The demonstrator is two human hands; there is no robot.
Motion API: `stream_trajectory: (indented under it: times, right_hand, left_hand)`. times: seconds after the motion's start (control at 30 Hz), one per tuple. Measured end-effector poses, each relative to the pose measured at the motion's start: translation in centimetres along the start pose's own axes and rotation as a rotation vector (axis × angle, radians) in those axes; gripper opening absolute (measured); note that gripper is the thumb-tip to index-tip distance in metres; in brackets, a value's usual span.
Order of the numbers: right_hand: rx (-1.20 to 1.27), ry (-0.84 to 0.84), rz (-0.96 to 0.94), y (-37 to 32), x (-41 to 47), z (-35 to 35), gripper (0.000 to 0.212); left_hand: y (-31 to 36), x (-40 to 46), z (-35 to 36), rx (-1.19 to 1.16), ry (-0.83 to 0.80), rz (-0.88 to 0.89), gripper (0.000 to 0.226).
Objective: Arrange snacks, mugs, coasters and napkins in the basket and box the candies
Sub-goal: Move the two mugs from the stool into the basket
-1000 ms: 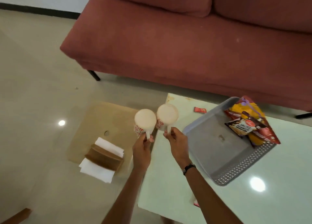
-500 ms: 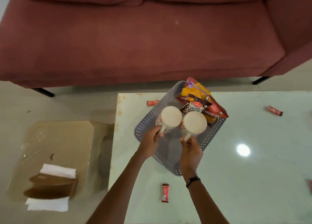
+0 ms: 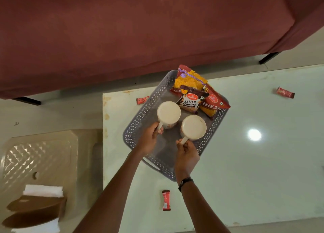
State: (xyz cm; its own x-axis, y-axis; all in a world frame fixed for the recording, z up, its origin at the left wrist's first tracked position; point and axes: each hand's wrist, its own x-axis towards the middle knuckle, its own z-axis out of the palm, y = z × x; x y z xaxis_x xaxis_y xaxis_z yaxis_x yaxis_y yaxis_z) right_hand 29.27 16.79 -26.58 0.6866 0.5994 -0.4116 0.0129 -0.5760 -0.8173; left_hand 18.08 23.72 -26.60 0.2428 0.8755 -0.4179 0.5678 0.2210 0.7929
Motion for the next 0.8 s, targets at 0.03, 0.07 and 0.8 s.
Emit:
stream_trajectory:
  times: [0.03,0.07,0.8]
  right_hand:
    - [-0.013,-0.015,0.008,0.0,0.0,0.1,0.003]
    - [-0.022,-0.028,0.018,0.0,0.1,0.1,0.004]
    - [-0.09,-0.264,0.062,-2.5,-7.1,-3.4,0.027]
  left_hand:
    - [-0.1,0.1,-0.1,0.015,0.002,-0.003,0.02]
    - [-0.2,0.3,-0.1,0.026,0.006,-0.006,0.019]
    - [2.1,-9.9,-0.3,-0.121,0.399,-0.155,0.031]
